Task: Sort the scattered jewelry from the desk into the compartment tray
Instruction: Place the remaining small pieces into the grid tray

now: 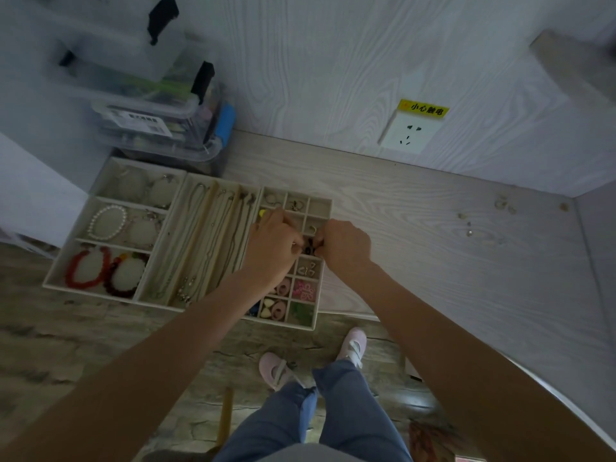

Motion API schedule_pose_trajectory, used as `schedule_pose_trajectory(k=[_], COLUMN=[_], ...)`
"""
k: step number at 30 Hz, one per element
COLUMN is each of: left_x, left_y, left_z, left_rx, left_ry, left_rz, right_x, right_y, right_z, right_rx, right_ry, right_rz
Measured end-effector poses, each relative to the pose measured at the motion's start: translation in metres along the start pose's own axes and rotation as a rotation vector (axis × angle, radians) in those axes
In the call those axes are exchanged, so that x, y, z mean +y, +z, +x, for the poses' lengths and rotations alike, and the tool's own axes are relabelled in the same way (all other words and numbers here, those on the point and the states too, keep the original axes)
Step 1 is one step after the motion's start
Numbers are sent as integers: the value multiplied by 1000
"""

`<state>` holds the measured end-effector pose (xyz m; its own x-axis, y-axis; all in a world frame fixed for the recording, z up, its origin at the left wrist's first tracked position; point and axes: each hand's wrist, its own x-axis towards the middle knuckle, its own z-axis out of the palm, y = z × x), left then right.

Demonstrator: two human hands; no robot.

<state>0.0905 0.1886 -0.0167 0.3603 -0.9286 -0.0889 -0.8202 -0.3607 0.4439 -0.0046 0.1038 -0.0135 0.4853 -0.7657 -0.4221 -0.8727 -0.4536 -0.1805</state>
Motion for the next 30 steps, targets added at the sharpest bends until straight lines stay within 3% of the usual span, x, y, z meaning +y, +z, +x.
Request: schedule_pose_trajectory(k=[11,30], left_x=[7,14], left_y=[11,13], left_z=[-2,2], left_rx=[-123,-169], left_ry=[14,-6], left_rz=[-11,12], right_x=[-1,2], right_y=[-5,-7], right_z=[-2,-3], right_rx=[17,-12], right_ry=[-58,31], right_rz=[-52,62])
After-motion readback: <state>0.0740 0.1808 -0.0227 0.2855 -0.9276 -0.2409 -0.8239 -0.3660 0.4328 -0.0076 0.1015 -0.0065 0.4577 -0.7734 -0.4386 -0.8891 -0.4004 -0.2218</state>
